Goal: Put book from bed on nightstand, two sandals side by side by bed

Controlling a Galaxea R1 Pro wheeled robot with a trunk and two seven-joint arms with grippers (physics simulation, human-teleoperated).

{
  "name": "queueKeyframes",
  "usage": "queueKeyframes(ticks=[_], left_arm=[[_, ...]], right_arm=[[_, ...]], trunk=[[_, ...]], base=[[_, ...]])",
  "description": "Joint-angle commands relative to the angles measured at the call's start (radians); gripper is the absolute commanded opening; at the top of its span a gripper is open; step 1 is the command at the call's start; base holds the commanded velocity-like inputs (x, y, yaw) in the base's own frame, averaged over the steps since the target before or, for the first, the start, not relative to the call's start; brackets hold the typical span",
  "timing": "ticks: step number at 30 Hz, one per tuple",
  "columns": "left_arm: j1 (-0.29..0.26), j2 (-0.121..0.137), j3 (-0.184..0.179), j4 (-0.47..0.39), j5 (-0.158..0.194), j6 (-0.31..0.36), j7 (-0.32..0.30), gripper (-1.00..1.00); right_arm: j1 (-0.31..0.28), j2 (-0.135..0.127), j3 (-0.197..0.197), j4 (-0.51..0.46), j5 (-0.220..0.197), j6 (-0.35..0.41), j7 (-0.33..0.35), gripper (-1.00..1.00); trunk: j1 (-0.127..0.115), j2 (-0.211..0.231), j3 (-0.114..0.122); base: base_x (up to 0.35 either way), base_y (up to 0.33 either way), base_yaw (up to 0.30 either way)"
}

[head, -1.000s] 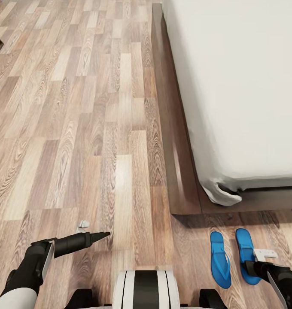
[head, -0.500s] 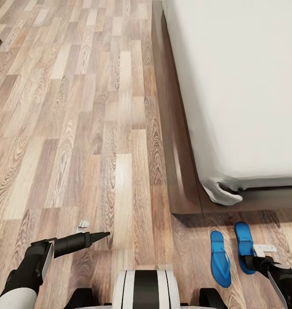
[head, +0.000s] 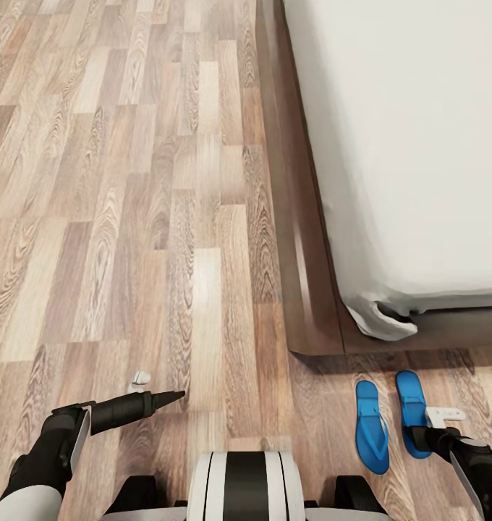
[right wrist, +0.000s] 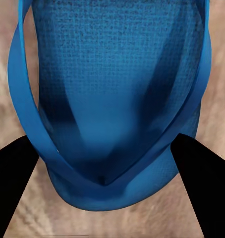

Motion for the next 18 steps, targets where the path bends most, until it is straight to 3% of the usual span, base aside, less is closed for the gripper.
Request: queueKeyframes(ticks=[1, 12, 18], left_arm=[[-0.001, -0.001, 0.003, 0.0, -0.01, 0.01, -0.009, 1.0], [-0.001, -0.001, 0.003, 0.0, -0.01, 0.01, -0.008, 1.0], [-0.001, -0.001, 0.003, 0.0, -0.01, 0.01, -0.009, 1.0]], right_arm=[[0.001, 0.002, -0.008, 0.047, 0.014, -0.043, 0.009, -1.0], [0.001, 0.001, -0.008, 0.047, 0.014, -0.039, 0.01, -1.0], [0.001, 0.002, -0.008, 0.047, 0.014, -0.037, 0.01, -1.0]], trunk=[[0.0, 0.0, -0.001], [0.0, 0.0, -0.001], [-0.002, 0.001, 0.019]], base=[[0.0, 0.0, 0.0], [0.0, 0.0, 0.0], [0.0, 0.0, 0.0]])
